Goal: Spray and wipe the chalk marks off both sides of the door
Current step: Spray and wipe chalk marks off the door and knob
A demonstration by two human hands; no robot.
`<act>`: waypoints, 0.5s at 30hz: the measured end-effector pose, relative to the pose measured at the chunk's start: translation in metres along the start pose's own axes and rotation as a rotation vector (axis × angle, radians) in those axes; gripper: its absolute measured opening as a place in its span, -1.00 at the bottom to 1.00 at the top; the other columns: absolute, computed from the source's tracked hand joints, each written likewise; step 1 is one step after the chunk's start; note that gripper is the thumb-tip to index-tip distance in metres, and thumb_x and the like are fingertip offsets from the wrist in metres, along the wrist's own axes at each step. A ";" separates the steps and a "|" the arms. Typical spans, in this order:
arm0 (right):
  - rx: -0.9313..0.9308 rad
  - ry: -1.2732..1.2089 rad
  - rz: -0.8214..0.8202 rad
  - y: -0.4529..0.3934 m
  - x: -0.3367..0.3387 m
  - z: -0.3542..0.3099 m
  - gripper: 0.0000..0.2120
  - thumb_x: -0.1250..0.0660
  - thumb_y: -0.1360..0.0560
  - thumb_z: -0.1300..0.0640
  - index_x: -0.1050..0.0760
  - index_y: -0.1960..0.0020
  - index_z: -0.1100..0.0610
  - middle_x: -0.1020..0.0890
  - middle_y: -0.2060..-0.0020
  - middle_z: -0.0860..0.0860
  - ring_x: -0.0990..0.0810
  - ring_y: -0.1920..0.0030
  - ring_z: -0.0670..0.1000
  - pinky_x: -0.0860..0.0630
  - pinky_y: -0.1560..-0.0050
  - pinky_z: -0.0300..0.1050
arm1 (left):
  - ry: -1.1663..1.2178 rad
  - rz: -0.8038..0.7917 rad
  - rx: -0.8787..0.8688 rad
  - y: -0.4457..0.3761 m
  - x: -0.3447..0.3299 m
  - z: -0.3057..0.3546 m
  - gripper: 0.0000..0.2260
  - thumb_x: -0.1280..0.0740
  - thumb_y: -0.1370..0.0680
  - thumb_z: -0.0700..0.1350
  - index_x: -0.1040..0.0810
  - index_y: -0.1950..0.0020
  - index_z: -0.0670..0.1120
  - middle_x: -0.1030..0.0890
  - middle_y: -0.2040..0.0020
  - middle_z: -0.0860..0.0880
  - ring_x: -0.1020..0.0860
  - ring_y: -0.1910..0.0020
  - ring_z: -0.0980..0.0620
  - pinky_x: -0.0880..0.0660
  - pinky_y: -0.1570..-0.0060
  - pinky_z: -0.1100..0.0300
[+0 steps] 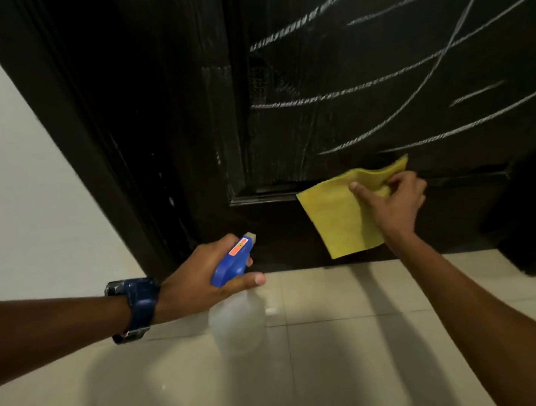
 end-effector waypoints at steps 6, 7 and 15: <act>0.063 -0.044 0.002 -0.001 0.006 -0.002 -0.70 -0.48 -0.48 -0.09 -0.46 0.02 0.08 -0.45 -0.04 0.06 -0.51 -0.04 0.10 -0.52 -0.17 0.23 | 0.014 -0.043 -0.007 -0.014 -0.013 0.034 -0.30 -0.37 -0.35 0.43 -0.48 -0.28 -0.04 -0.62 -0.04 0.11 -0.62 -0.02 0.12 -0.59 -0.04 0.10; 0.055 -0.079 0.022 0.002 0.007 -0.004 -0.75 -0.44 -0.52 -0.07 -0.47 0.05 0.08 -0.45 -0.03 0.05 -0.51 -0.05 0.11 -0.51 -0.17 0.21 | 0.024 -0.039 0.003 -0.014 -0.012 0.036 -0.31 -0.39 -0.36 0.40 -0.47 -0.29 -0.05 -0.62 -0.04 0.10 -0.62 -0.03 0.11 -0.59 -0.05 0.10; 0.116 -0.405 0.115 0.015 0.023 -0.069 -0.98 -0.34 -0.61 0.11 -0.52 -0.02 0.05 -0.44 -0.05 -0.09 -0.50 0.05 -0.17 -0.47 -0.09 -0.12 | 0.058 0.119 0.019 -0.013 0.025 0.045 -0.60 -0.46 -0.42 0.20 -0.52 -0.06 -0.05 -0.65 0.06 0.00 -0.64 0.10 0.02 -0.61 0.06 0.09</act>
Point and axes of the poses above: each hand's wrist, its own y-axis away from the middle knuckle, its own x-axis out of the back of the hand, z = x × y, the point moved 9 cm from there along -y, towards the middle knuckle
